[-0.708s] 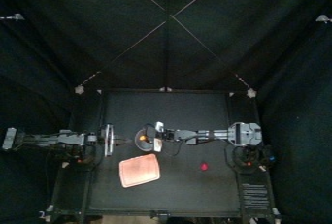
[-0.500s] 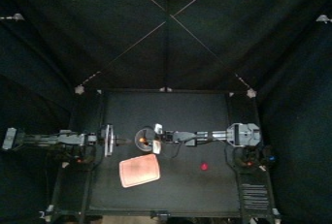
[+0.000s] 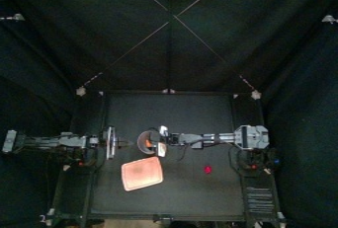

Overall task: Pick the tangerine then place it in the grey bowl
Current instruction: Drop tangerine in the grey bowl and return to neutral

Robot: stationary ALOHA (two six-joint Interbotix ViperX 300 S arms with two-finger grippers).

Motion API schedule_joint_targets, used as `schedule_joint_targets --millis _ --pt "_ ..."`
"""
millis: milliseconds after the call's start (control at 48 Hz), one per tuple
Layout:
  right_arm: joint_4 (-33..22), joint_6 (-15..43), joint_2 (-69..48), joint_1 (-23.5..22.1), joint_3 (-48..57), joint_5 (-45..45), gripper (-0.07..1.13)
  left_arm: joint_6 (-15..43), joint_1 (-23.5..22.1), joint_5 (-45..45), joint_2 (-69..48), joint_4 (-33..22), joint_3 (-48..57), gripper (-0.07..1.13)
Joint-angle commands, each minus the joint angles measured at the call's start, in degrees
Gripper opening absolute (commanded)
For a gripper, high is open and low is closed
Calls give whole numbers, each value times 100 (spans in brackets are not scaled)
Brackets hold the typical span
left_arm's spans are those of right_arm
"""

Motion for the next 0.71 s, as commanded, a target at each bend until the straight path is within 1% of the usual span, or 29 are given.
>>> schedule_joint_targets --millis 21,146,333,500,625,708 --pt "123 -9 -765 -18 404 -202 93 18 0 -70 26 -26 -53 3" --pt "299 -18 -1318 9 1169 -896 93 18 0 -123 18 -26 -18 3" --pt "413 -9 -2118 18 2426 -2048 93 26 0 -141 18 -18 -9 3" --pt "624 -18 -2856 141 3217 -2830 93 26 0 -211 9 -9 35 3" --pt "615 -26 -3349 255 3814 -3586 93 26 -9 -431 9 -9 97 3" --pt "615 -26 -3524 264 4131 -3938 93 26 -9 -589 0 -9 149 3"
